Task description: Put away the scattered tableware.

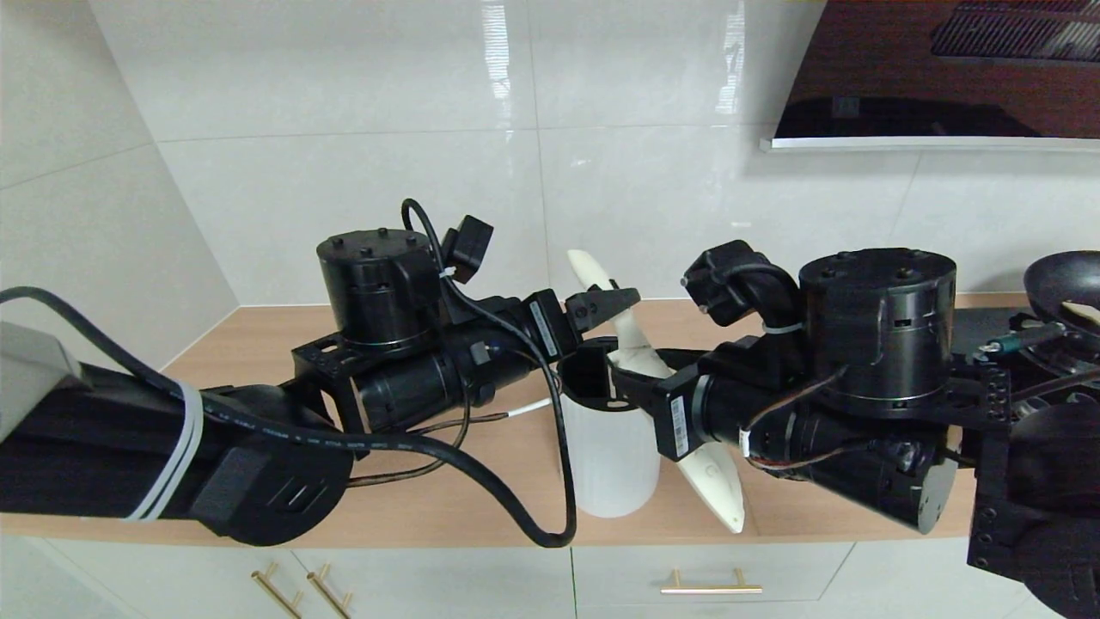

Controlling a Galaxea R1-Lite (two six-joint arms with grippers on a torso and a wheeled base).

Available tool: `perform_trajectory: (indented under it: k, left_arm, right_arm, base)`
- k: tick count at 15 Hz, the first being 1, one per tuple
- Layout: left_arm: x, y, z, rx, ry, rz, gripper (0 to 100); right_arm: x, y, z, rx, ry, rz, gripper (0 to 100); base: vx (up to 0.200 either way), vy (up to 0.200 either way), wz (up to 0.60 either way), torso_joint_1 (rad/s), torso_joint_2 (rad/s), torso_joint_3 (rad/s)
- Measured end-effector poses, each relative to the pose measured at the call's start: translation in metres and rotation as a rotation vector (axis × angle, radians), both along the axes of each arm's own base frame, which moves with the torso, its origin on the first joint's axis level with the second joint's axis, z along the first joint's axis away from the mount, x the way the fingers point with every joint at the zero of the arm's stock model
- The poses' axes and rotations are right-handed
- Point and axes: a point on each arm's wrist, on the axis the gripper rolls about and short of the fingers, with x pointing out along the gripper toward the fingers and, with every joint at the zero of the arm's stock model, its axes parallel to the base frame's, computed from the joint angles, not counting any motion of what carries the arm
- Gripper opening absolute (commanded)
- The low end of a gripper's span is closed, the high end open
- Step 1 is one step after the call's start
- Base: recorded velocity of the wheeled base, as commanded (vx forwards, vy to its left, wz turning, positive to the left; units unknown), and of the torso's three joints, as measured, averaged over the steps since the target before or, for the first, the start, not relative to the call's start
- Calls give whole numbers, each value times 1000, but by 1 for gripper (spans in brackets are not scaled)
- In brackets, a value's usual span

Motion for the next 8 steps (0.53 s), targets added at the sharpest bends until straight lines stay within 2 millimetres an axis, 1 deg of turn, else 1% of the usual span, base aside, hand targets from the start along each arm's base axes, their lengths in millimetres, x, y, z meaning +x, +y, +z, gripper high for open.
perform_trajectory:
  k: [5,8]
  left_arm:
    - [3,-2,3,-44,-64,39,100]
    - [4,-5,-1,-40,-58,35,100]
  right_arm:
    - [-3,2,-1,-2,2,10,0]
    - [-2,3,0,2,2,7,0]
  base:
    - [0,0,0,0,0,0]
    - [0,0,0,0,0,0]
